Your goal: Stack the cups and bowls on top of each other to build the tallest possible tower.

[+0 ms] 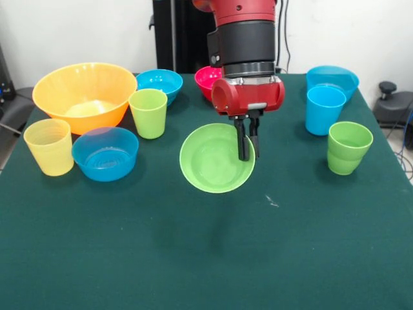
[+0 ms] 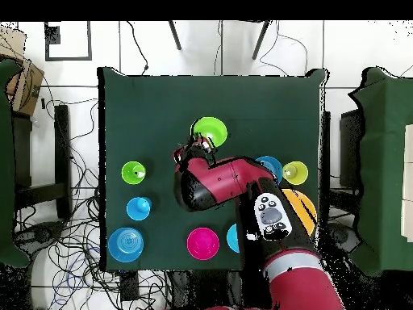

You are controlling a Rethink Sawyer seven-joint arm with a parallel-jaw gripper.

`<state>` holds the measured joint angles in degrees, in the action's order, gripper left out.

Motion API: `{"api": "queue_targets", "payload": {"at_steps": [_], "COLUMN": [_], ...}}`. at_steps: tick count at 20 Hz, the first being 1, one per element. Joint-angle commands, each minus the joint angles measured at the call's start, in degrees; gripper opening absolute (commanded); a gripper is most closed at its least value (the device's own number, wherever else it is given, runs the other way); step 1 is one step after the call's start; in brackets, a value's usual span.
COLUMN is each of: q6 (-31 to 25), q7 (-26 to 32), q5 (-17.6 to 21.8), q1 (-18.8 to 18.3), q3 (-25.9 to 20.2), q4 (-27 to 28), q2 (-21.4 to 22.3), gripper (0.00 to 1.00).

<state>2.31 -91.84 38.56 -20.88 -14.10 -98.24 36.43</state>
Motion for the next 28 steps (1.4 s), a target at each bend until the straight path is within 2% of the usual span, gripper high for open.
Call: {"api": "queue_targets", "payload": {"at_steps": [1, 9, 16, 20, 28], "q6": [-6.28, -8.01, -5.92, -5.9, -5.44], "q7": [-4.85, -4.02, -6.73, -6.3, -6.59], "q5": [0.0, -0.16, -1.62, -1.91, -2.08], "q1": [1.04, 1.58, 3.99, 2.57, 4.34], "q3": [0.93, 1.03, 3.91, 2.72, 4.16], "q4": [-1.01, -0.6, 0.19, -0.43, 0.31], "q2": [-4.14, -4.49, -5.58, -5.06, -5.77], "gripper": [0.0, 0.0, 0.0, 0.0, 0.0]}}
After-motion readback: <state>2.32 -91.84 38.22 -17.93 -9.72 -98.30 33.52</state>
